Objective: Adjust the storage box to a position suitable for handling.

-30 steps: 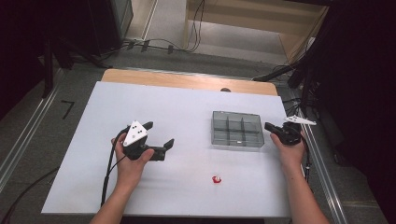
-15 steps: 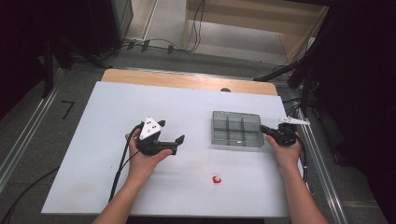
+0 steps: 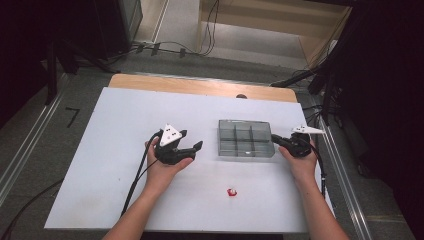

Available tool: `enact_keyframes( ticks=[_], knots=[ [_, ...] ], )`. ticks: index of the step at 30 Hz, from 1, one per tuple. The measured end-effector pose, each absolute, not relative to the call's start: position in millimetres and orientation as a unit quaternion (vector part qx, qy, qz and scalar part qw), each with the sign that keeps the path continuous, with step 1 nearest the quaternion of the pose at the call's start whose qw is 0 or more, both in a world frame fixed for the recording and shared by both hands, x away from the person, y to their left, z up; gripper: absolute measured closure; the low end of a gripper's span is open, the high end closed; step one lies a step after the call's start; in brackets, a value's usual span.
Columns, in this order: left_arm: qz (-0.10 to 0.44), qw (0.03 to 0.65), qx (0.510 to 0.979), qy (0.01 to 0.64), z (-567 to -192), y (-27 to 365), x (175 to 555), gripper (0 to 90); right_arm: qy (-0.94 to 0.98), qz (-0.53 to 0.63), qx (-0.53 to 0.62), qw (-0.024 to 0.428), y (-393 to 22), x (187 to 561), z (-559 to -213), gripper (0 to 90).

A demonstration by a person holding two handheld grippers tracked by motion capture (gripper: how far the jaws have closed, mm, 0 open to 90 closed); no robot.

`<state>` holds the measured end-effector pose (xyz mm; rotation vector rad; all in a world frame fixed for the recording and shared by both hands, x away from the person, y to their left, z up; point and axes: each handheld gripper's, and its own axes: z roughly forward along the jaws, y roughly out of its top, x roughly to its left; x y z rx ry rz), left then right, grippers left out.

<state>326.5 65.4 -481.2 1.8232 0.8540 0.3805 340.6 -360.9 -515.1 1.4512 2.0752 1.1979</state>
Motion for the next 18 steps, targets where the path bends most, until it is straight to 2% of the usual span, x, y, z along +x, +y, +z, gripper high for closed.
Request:
enact_keyframes(
  ticks=[5, 7, 15, 18],
  knots=[
    [0.152, 0.521, 0.760, 0.358, -484.3, 63.4, 329.8, 36.7, 0.726, 0.431, 0.510, 0.165, -355.8, 339.3, -513.8, 87.9],
    [0.151, 0.522, 0.761, 0.355, -485.2, 63.0, 331.3, 45.5, 0.725, 0.433, 0.510, 0.164, -354.7, 338.7, -513.2, 87.9],
    [0.132, 0.505, 0.767, 0.373, -492.7, 54.6, 340.8, 65.5, 0.730, 0.441, 0.497, 0.158, -346.2, 336.4, -512.0, 87.9],
    [0.125, 0.494, 0.773, 0.378, -496.5, 52.1, 343.6, 76.1, 0.734, 0.441, 0.492, 0.160, -339.3, 335.3, -511.6, 87.9]
  ],
)
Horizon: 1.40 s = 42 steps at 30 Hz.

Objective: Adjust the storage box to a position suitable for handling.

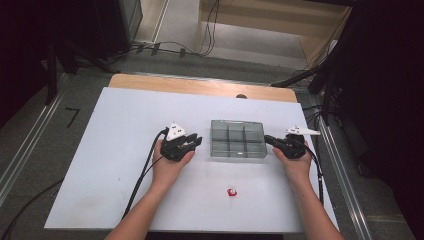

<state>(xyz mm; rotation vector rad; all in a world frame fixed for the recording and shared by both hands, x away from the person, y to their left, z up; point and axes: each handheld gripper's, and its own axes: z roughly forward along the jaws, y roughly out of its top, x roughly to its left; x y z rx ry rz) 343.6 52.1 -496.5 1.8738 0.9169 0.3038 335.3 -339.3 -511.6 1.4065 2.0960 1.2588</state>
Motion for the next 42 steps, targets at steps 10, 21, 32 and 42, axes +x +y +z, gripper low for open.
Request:
enact_keyframes(
  ticks=[10, 21, 32, 42],
  knots=[
    [0.116, 0.467, 0.774, 0.412, -505.9, 53.6, 355.0, 88.8, 0.740, 0.447, 0.480, 0.151, -318.6, 332.6, -511.6, 87.9],
    [0.105, 0.459, 0.780, 0.411, -507.8, 50.4, 357.8, 89.4, 0.744, 0.426, 0.490, 0.156, -303.5, 331.0, -517.2, 87.8],
    [0.079, 0.452, 0.776, 0.433, -505.0, 66.0, 361.0, 89.8, 0.751, 0.416, 0.487, 0.159, -283.8, 324.3, -521.1, 87.8],
    [0.069, 0.456, 0.773, 0.436, -506.6, 79.5, 355.2, 89.9, 0.754, 0.417, 0.482, 0.156, -274.4, 321.1, -520.7, 87.9]
  ],
)
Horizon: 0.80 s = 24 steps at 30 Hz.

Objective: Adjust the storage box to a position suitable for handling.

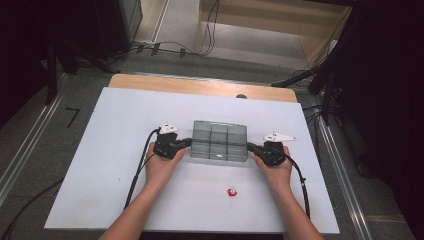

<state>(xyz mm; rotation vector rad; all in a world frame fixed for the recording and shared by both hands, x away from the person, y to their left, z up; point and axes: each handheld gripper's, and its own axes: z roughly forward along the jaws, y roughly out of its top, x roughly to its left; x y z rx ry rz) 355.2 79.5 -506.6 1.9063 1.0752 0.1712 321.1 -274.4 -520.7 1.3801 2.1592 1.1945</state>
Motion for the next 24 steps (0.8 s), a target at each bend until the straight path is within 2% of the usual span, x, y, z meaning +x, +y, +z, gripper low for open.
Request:
enact_keyframes(
  ticks=[24],
  knots=[
    [0.064, 0.462, 0.763, 0.448, -506.3, 111.8, 339.0, 89.9, 0.768, 0.417, 0.462, 0.152, -242.8, 308.6, -519.3, 88.0]
  ],
)
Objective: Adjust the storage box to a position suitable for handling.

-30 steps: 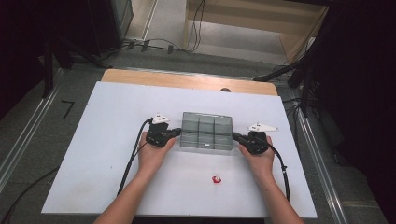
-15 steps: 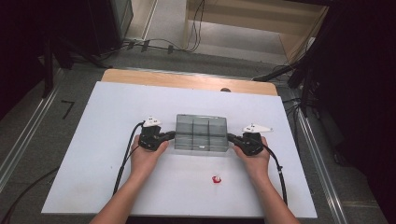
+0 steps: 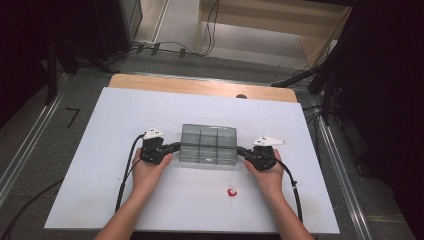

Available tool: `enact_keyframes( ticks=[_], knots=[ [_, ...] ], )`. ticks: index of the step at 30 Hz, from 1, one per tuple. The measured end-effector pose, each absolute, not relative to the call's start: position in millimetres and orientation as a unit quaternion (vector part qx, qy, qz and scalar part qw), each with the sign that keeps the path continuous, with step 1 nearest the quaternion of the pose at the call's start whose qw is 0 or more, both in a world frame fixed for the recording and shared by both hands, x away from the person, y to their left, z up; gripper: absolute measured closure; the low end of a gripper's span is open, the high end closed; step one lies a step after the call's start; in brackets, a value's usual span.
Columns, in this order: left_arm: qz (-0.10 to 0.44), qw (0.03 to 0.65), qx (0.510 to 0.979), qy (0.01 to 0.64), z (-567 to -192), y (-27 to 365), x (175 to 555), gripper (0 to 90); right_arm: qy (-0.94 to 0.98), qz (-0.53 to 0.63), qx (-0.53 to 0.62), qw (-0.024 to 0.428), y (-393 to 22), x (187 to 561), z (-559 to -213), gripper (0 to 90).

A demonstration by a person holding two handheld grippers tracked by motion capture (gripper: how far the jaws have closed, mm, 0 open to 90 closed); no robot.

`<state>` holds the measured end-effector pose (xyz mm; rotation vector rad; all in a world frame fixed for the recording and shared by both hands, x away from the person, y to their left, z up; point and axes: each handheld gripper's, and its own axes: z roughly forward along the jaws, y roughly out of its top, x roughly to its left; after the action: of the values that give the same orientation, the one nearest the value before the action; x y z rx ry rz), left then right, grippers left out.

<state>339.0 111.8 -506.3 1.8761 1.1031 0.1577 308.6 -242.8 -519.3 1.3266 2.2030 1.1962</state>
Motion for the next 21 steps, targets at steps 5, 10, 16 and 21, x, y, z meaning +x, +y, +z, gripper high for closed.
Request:
enact_keyframes(
  ticks=[5, 10, 16, 21],
  knots=[
    [0.066, 0.462, 0.764, 0.446, -506.7, 113.1, 334.1, 89.9, 0.766, 0.419, 0.463, 0.151, -242.8, 307.1, -519.9, 88.0],
    [0.065, 0.462, 0.764, 0.445, -506.9, 113.3, 335.1, 89.9, 0.765, 0.418, 0.465, 0.152, -242.1, 306.3, -519.6, 88.0],
    [0.067, 0.466, 0.767, 0.437, -507.3, 114.3, 336.8, 88.9, 0.764, 0.414, 0.467, 0.164, -240.7, 303.6, -517.4, 87.7],
    [0.089, 0.471, 0.767, 0.427, -502.9, 121.9, 330.9, 65.5, 0.745, 0.427, 0.481, 0.177, -246.1, 294.8, -510.0, 86.9]
  ],
)
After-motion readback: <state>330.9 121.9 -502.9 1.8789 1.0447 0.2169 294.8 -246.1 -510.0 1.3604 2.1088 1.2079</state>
